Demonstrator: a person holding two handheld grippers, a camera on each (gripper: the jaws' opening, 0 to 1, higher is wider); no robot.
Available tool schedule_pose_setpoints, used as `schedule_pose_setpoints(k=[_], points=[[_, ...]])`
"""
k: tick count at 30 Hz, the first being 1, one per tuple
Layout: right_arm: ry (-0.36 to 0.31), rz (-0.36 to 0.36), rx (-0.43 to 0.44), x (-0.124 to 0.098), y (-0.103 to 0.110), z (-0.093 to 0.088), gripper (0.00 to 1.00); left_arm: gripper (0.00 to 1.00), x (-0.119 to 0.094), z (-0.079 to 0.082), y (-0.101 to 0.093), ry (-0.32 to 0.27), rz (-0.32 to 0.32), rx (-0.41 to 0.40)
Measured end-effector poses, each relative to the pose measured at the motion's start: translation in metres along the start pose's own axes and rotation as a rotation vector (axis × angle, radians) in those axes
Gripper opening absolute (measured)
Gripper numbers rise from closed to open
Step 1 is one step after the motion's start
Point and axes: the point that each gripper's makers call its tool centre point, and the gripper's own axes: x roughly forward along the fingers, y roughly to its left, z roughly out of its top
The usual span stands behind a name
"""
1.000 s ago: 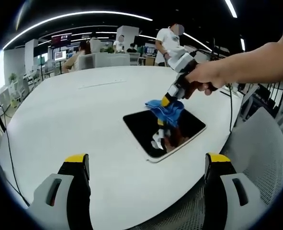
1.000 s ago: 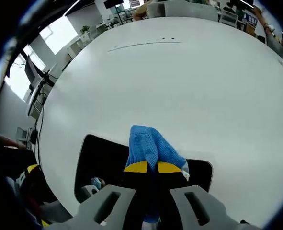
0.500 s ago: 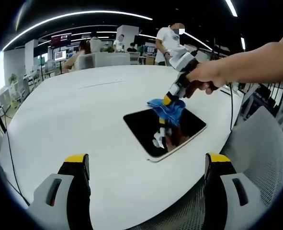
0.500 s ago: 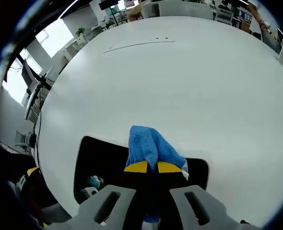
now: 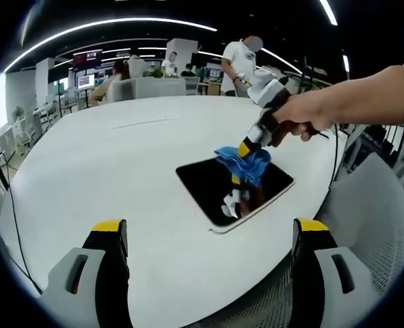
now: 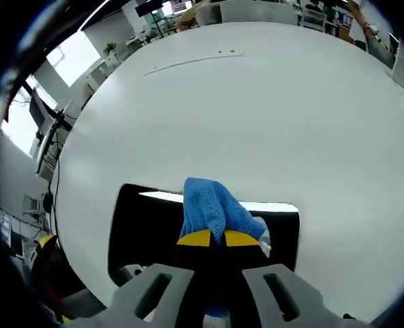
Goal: Wipe the mirror surface with the cleaning cloth until all visible marks leave the cleaned area.
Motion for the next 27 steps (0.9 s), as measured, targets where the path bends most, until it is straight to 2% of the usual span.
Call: schedule_pose_setpoints(k=[27], points=[[0.002, 0.040, 0.056, -0.024, 0.009, -0.058, 0.00, 0.99, -0.001, 0.001, -0.001, -0.007, 0.003, 0.013]])
